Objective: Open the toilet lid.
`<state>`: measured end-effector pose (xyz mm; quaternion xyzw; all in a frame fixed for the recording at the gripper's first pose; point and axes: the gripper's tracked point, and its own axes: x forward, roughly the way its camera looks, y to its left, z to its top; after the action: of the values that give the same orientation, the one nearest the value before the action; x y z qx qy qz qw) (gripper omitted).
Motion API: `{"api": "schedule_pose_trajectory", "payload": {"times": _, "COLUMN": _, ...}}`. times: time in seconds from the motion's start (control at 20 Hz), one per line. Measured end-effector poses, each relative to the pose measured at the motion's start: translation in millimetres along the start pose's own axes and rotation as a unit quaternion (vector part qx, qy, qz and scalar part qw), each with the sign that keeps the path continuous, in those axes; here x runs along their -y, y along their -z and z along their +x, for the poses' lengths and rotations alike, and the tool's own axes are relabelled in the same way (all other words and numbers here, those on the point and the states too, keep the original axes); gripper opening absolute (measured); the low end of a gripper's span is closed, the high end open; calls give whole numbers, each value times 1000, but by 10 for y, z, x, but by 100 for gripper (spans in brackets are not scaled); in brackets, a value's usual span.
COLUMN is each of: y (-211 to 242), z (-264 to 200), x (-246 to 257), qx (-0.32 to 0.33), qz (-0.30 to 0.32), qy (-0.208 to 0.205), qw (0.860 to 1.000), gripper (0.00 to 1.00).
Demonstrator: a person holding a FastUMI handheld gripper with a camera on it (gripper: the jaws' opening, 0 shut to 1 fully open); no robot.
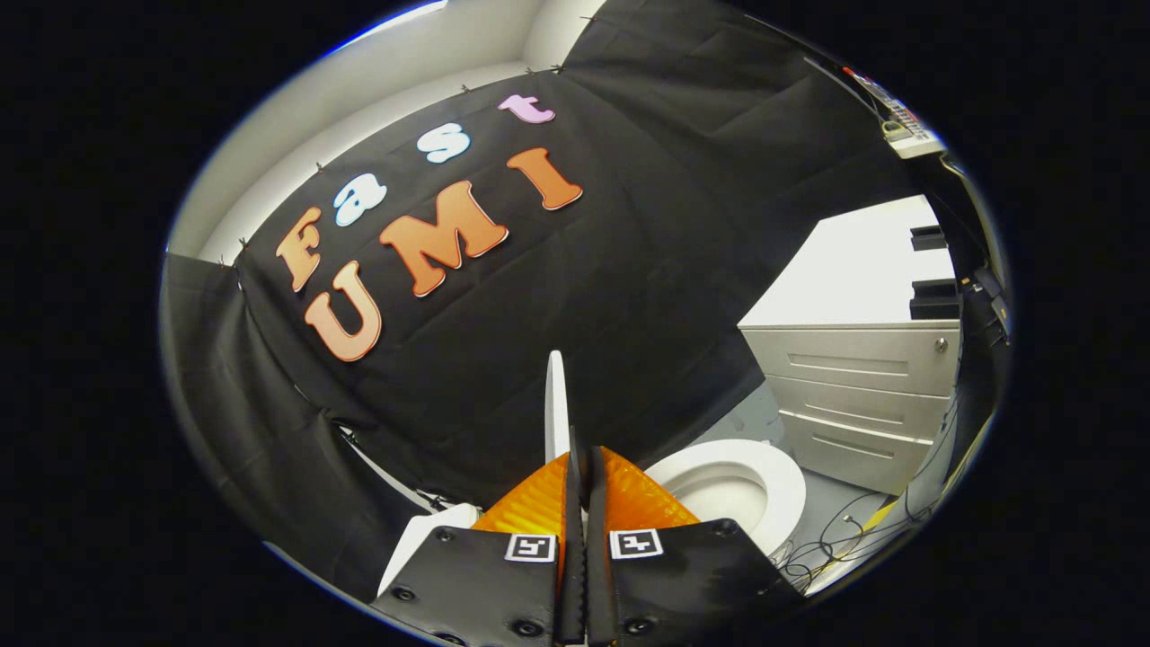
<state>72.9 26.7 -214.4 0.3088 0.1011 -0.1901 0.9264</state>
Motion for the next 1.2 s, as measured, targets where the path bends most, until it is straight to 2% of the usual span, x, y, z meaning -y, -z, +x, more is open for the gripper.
{"api": "schedule_pose_trajectory", "payload": {"times": 0.2, "y": 30, "z": -22, "x": -251, "qx": -10, "qz": -40, "qy": -8, "qw": 999, "gripper": 8}}
{"api": "schedule_pose_trajectory", "payload": {"times": 0.7, "y": 117, "z": -107, "x": -792, "qx": -7, "qz": -79, "qy": -21, "qw": 997, "gripper": 9}}
{"api": "schedule_pose_trajectory", "payload": {"times": 1.2, "y": 419, "z": -290, "x": -1663, "qx": -20, "qz": -153, "qy": -54, "qw": 986, "gripper": 9}}
